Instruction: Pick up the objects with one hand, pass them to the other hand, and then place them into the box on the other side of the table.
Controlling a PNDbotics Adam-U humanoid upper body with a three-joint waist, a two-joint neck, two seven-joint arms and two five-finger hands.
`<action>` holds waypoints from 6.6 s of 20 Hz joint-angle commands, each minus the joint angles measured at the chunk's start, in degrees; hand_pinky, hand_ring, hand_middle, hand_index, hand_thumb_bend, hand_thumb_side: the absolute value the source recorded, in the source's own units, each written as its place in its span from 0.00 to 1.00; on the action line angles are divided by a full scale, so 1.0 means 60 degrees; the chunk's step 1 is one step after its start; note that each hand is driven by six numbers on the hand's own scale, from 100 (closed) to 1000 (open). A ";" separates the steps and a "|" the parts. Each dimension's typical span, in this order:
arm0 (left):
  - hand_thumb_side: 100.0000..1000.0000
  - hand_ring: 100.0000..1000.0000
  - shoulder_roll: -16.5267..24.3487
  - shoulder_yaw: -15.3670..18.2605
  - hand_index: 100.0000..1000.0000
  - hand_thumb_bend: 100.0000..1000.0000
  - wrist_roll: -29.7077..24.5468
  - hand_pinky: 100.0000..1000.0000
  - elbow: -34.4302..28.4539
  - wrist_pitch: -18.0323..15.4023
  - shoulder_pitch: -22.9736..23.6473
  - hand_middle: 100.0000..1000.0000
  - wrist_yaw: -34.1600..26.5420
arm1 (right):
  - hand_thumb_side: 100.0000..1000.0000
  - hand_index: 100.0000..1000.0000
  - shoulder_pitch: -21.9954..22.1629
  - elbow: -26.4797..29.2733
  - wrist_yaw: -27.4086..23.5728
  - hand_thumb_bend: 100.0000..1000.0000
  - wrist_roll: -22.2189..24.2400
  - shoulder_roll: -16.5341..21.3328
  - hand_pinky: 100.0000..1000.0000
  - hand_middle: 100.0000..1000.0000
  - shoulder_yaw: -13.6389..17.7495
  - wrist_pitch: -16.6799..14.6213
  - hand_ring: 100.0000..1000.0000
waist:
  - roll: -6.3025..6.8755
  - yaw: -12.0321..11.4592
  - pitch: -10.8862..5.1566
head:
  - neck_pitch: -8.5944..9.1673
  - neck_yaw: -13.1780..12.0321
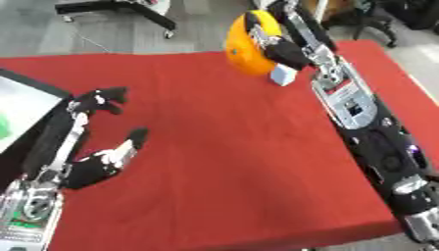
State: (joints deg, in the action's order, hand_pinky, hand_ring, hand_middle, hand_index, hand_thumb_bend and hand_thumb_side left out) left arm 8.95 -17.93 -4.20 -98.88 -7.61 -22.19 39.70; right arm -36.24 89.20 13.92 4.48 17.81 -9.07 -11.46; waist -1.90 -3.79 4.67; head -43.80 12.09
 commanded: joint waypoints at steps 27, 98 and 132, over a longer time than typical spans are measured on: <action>0.44 0.70 -0.1363 -0.1039 0.92 0.69 0.4338 0.78 0.1589 -0.0063 -0.1675 0.75 0.1653 | 0.69 0.15 0.0214 0.1042 -0.2132 0.00 0.1469 -0.1102 0.64 0.09 -0.0932 0.1329 0.34 | -0.0120 0.0153 0.0015 | 0.0050 -0.0013; 0.60 0.63 0.5768 0.2400 0.75 0.33 -0.2468 0.77 0.3538 0.2878 -0.1692 0.62 0.4218 | 1.00 0.83 0.1943 0.0510 -0.0764 0.06 0.2213 0.1238 0.80 0.67 0.1750 -0.0152 0.61 | 0.0548 0.0513 -0.0282 | 0.1011 -0.5134; 0.75 0.57 0.3237 0.3250 0.81 0.38 0.0975 0.75 -0.2464 0.1832 -0.0078 0.61 -0.3695 | 1.00 0.88 0.0326 -0.4691 0.0578 0.14 0.1211 0.3063 0.81 0.78 0.1928 -0.0428 0.70 | 0.0248 0.0067 -0.0229 | 0.0078 0.1322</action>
State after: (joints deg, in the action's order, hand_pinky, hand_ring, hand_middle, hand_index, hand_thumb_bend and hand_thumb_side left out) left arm 28.94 1.73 0.28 -110.82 3.95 -22.17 20.55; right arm -32.95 64.25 15.07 12.65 33.01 2.39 -13.70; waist -0.47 -3.46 4.12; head -42.89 17.82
